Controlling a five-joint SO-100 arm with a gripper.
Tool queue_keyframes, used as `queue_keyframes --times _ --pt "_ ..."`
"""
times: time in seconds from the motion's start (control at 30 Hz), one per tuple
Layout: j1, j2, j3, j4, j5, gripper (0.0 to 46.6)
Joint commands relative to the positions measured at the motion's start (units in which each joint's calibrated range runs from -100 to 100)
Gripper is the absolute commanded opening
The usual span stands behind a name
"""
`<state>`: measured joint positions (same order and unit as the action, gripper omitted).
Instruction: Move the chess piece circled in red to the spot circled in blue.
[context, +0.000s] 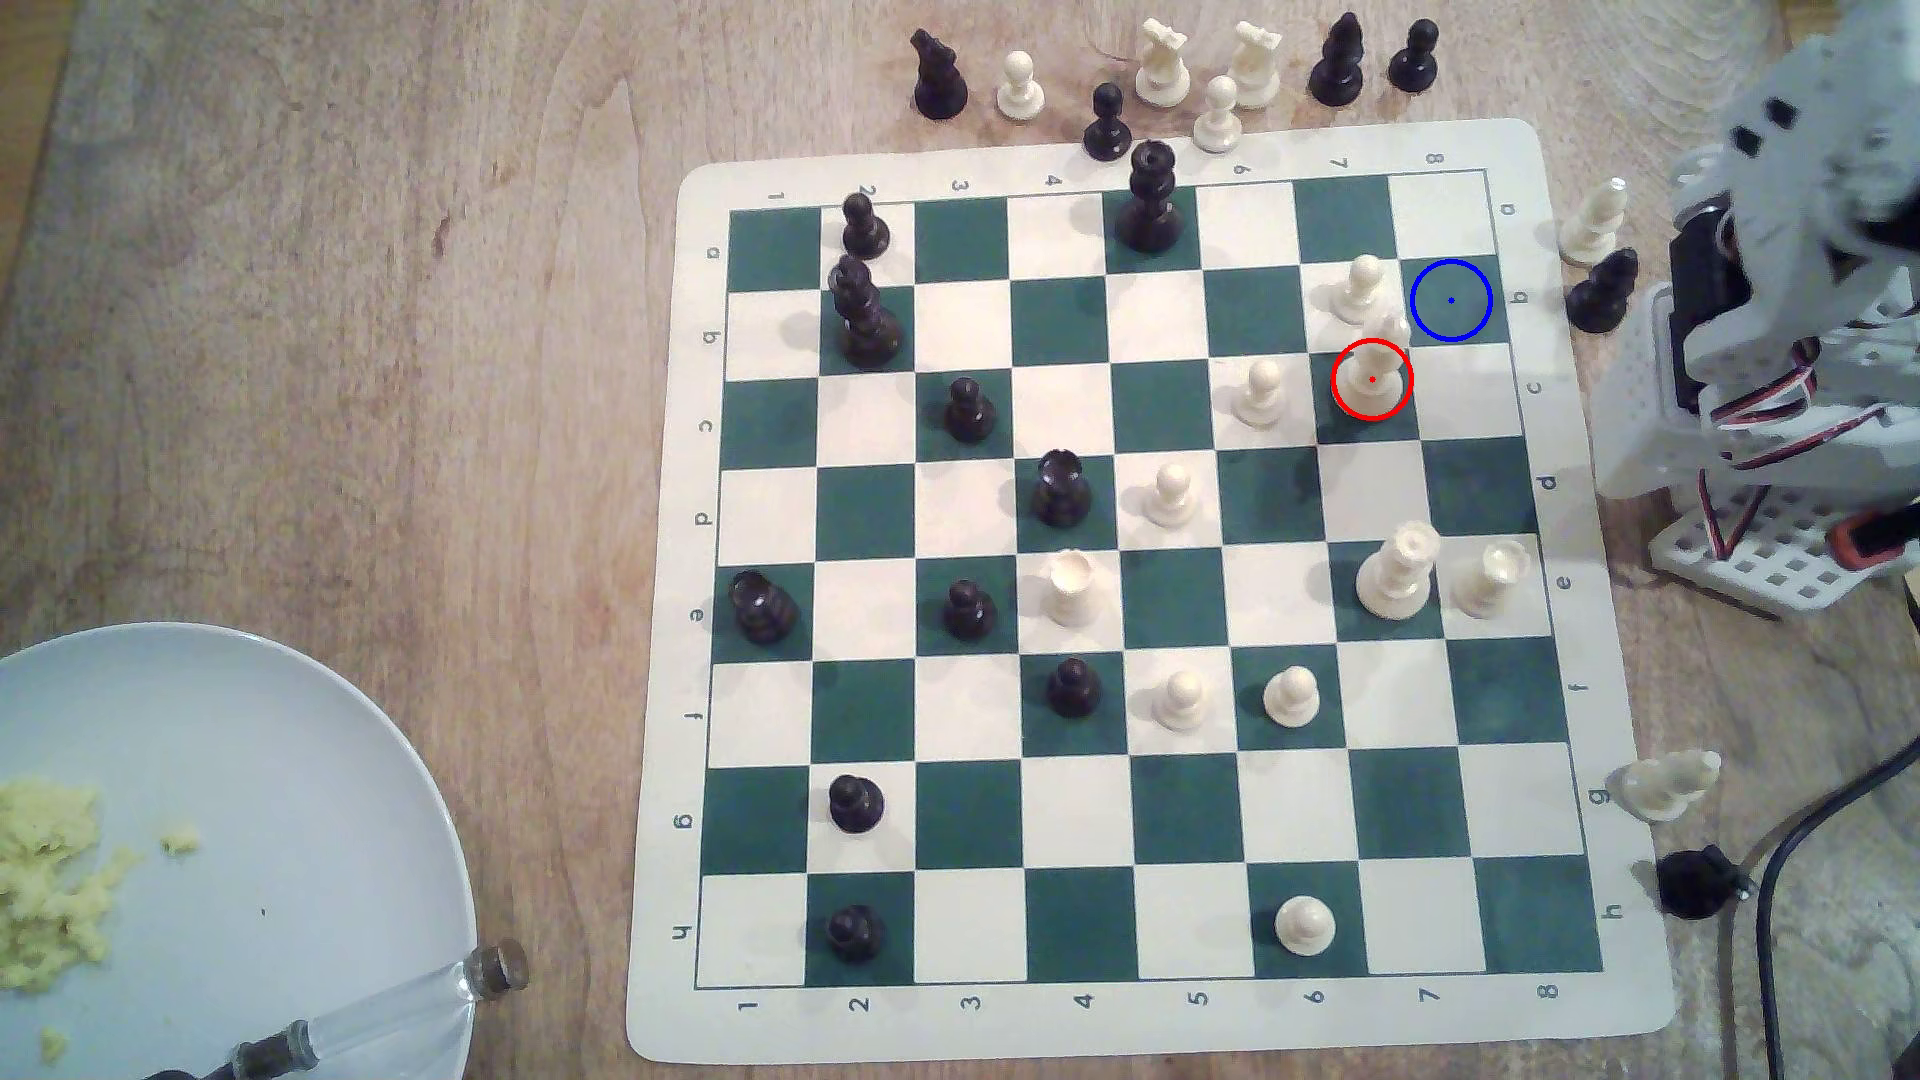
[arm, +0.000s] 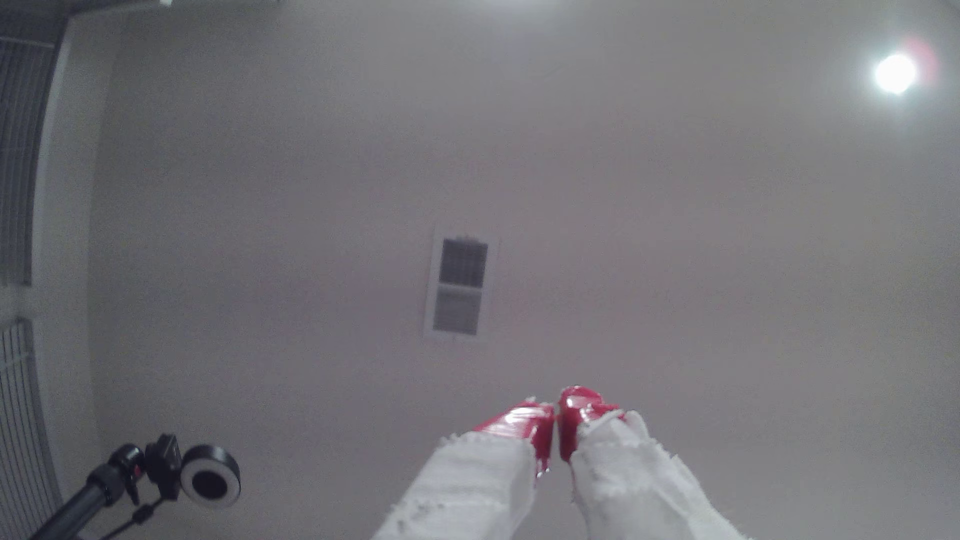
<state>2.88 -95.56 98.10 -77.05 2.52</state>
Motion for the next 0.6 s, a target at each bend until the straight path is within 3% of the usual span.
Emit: queue_keyframes --times 0.0,0.17,0.33,0.57 --pt "2.3 -0.2 -8.3 19.1 -0.1 0.2" --pt "4.0 -0.2 -17.9 44.8 -0.5 0.2" --pt "9.8 -0.2 -29.4 81.2 -0.5 0.2" --pt "11.2 0.1 -38.0 108.3 -0.6 0.2"
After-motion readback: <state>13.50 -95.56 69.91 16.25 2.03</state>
